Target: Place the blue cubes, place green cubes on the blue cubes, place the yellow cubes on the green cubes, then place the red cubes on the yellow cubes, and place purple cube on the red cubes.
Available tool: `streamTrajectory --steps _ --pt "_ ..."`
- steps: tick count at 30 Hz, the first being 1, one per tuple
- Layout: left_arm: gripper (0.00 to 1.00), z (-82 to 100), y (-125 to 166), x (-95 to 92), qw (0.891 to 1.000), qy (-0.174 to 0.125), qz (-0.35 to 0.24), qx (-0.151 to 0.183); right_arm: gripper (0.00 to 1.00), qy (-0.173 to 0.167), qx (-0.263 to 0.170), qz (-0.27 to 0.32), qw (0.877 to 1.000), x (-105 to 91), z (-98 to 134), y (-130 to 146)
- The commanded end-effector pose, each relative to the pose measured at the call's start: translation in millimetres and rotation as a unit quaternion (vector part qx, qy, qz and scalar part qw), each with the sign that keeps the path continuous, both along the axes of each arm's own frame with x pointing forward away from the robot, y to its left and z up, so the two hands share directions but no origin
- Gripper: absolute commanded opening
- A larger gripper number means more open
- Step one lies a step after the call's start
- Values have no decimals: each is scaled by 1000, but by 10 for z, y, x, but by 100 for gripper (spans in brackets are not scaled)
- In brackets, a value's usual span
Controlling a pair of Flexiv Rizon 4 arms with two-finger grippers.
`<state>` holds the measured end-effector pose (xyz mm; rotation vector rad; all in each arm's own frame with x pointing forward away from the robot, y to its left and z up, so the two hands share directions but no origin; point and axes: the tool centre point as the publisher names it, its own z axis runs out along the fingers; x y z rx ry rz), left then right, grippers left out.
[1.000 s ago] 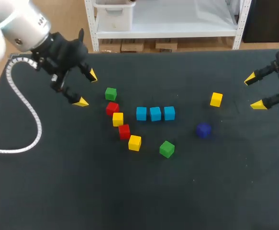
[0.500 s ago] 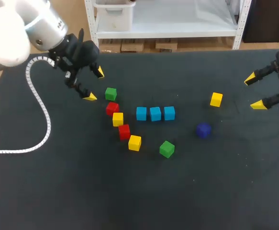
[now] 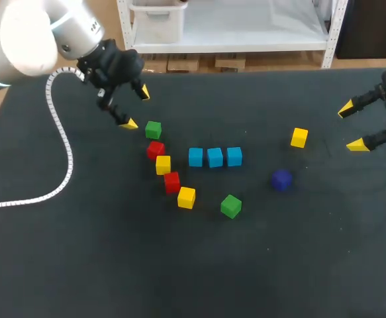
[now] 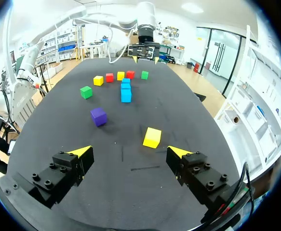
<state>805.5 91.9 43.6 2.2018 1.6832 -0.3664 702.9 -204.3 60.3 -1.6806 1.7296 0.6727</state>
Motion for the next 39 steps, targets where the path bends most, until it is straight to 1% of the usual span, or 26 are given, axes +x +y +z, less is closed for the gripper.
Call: streamTrajectory --steps 1,2,19,21,23,25,27,28,31,37,39 --pt "100 -1 -2 81 999 35 -22 -3 100 -1 0 -1 1000 -9 3 1" --pt "100 19 2 67 999 36 -17 -3 100 -1 0 -1 1000 -9 3 1" --pt "100 19 2 67 999 36 -17 -3 100 -1 0 -1 1000 -9 3 1" --pt "100 -33 0 21 999 41 -2 0 100 -1 0 -1 1000 -9 3 1" --pt "100 -61 -21 -18 999 30 7 -15 100 -1 0 -1 1000 -9 3 1" --pt "100 -92 -59 -55 999 27 16 -17 100 -1 0 -1 1000 -9 3 1" --pt "100 -109 -104 -98 999 15 27 -27 100 -1 0 -1 1000 -9 3 1" --pt "100 -118 -126 -122 999 9 31 -23 100 -1 0 -1 1000 -9 3 1" --pt "100 -157 -174 -176 999 6 37 -22 100 -1 0 -1 1000 -9 3 1" --pt "100 -226 -217 -248 999 11 51 -11 100 -1 0 -1 1000 -9 3 1" --pt "100 -242 -218 -263 998 9 58 -10 100 -1 0 -1 1000 -9 3 1"
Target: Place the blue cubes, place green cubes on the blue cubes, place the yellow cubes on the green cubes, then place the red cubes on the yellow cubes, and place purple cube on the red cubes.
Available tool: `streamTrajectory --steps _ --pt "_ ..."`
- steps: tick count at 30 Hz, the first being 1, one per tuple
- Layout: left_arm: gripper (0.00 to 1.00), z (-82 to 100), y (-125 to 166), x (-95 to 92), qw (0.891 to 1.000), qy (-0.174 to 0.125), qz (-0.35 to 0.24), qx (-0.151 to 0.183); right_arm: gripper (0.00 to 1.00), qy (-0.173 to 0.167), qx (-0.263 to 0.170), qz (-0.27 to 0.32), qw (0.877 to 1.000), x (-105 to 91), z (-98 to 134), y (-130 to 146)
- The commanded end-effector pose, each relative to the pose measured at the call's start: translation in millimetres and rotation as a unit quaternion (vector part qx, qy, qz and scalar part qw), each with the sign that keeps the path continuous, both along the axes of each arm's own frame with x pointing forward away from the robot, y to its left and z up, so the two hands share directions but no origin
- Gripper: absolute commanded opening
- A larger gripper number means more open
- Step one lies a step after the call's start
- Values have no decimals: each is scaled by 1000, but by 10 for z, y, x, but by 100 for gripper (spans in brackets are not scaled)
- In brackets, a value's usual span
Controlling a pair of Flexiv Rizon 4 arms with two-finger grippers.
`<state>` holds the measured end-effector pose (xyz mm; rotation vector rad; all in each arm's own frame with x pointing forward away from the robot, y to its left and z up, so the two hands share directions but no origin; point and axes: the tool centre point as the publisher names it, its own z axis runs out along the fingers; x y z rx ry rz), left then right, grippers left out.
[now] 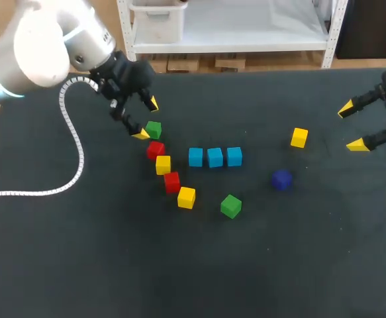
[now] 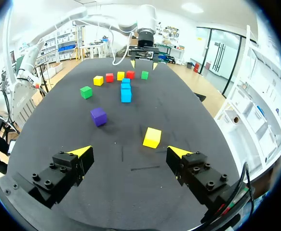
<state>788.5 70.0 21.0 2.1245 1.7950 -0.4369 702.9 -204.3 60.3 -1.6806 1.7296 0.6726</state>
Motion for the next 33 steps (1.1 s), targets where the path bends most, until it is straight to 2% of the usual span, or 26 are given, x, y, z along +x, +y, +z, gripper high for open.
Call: streamTrajectory --steps 1,9,33 --pt "100 -22 4 -96 999 -23 23 3 100 -1 0 -1 1000 -9 3 1" --pt "100 -32 6 -80 999 -25 34 6 100 -1 0 -1 1000 -9 3 1" --pt "100 -118 15 261 999 -21 2 30 100 -1 0 -1 1000 -9 3 1"
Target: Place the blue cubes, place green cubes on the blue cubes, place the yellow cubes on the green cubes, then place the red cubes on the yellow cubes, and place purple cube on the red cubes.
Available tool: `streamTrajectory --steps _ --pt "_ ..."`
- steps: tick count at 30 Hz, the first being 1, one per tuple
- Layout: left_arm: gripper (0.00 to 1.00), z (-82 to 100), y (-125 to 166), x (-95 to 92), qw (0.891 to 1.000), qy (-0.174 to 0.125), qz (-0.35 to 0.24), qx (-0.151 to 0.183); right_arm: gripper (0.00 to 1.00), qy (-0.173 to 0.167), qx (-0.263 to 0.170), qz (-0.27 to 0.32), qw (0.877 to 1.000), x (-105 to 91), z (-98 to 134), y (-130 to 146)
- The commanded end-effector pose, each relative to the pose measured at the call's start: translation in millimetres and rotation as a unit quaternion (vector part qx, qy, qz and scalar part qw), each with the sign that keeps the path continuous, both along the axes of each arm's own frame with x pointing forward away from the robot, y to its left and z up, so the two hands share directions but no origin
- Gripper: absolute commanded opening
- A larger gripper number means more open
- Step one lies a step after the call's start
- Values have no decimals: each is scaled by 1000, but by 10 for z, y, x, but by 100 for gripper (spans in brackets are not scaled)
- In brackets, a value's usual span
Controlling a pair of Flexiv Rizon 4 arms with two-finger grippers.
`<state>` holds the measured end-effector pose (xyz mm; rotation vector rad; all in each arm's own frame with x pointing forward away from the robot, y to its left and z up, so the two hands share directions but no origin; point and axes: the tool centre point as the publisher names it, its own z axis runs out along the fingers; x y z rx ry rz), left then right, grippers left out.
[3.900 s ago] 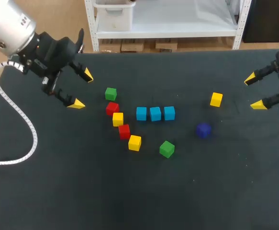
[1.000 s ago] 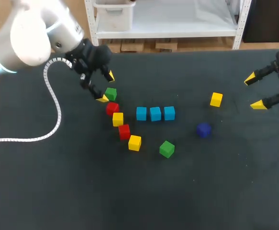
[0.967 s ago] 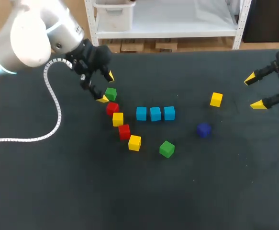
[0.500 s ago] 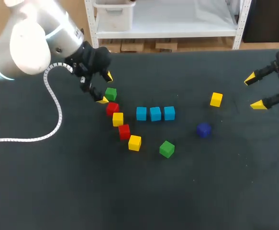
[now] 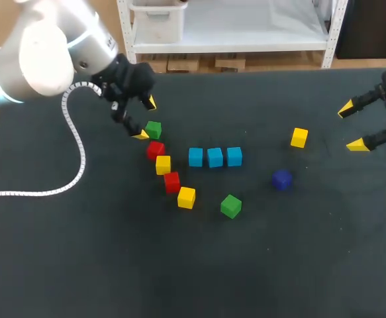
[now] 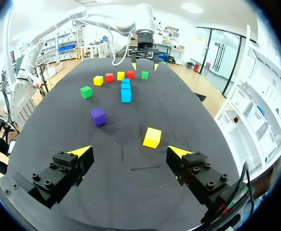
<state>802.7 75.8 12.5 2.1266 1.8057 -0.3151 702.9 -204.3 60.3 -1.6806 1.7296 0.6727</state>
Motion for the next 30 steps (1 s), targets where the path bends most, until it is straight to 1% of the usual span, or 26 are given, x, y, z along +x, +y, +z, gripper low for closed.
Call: streamTrajectory --steps 1,6,7,8,9,10,12,15,16,17,19,21,23,25,26,30 --pt "100 -40 -48 127 1000 13 -8 6 100 -1 0 -1 1000 -9 3 1" --pt "100 -72 -66 132 1000 15 -11 6 100 -1 0 -1 1000 -9 3 1" --pt "84 -81 -68 129 1000 14 -12 7 100 -1 0 -1 1000 -9 3 1" --pt "65 -92 -71 126 1000 15 -14 9 100 -1 0 -1 1000 -9 3 1" --pt "57 -106 -72 124 1000 17 -14 10 100 -1 0 -1 1000 -9 3 1" --pt "58 -119 -71 122 1000 18 -14 11 100 -1 0 -1 1000 -9 3 1" --pt "51 -145 -66 116 1000 21 -13 12 100 -1 0 -1 1000 -9 3 1" --pt "47 -161 -68 104 1000 24 -13 13 100 -1 0 -1 1000 -9 3 1" --pt "47 -165 -68 100 1000 24 -13 13 100 -1 0 -1 1000 -9 3 1" --pt "44 -169 -68 95 1000 24 -13 13 100 -1 0 -1 1000 -9 3 1" --pt "41 -180 -66 86 1000 25 -12 12 100 -1 0 -1 1000 -9 3 1" --pt "33 -189 -68 76 1000 26 -11 12 100 -1 0 -1 1000 -9 3 1" --pt "27 -196 -69 61 1000 27 -9 12 100 -1 0 -1 1000 -9 3 1" --pt "11 -195 -69 47 1000 27 -8 12 100 -1 0 -1 1000 -9 3 1" --pt "0 -193 -67 39 1000 27 -7 11 100 -1 0 -1 1000 -9 3 1" --pt "0 -121 -89 -10 1000 25 -4 11 100 -1 0 -1 1000 -9 3 1"
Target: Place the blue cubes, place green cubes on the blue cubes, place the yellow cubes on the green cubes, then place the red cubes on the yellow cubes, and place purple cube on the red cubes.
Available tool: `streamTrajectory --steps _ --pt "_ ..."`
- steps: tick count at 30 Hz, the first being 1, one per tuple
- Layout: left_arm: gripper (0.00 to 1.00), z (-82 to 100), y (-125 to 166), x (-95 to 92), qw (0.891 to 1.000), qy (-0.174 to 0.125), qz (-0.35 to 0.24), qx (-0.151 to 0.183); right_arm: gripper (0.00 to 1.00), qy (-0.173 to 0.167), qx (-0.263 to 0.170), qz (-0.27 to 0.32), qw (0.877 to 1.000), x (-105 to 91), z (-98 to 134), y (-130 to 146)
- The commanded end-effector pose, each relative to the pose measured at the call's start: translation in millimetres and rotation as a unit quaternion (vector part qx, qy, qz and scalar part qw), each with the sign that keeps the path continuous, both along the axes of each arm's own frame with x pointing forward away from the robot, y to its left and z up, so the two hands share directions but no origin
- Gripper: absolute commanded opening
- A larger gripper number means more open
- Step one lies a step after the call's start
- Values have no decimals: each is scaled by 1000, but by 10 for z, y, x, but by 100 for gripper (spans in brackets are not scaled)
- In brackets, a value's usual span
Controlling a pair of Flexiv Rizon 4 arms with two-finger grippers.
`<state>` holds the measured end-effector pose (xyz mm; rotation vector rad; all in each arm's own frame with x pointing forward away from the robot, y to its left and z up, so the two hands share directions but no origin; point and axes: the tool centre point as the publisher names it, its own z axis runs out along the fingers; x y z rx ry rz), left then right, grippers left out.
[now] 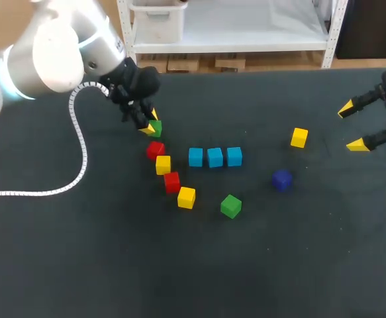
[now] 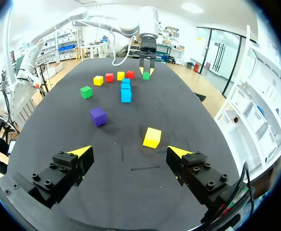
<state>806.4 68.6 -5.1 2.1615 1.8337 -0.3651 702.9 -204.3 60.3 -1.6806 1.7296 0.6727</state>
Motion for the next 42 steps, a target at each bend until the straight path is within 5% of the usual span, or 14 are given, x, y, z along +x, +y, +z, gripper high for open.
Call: streamTrajectory --steps 1,10,17,30,42 --pt "0 81 -24 -61 1000 -4 4 2 100 -1 0 -1 1000 -9 2 1" --pt "0 411 -246 -266 1000 -9 20 14 100 -1 0 -1 1000 -9 2 1" --pt "0 546 -549 -458 999 -14 48 -8 100 -1 0 -1 1000 -9 2 1" --pt "0 522 -958 -945 996 -13 85 -26 100 -1 0 -1 1000 -9 2 1" --pt "0 505 -1199 -1141 997 -5 71 -28 100 -1 0 -1 1000 -9 2 1"
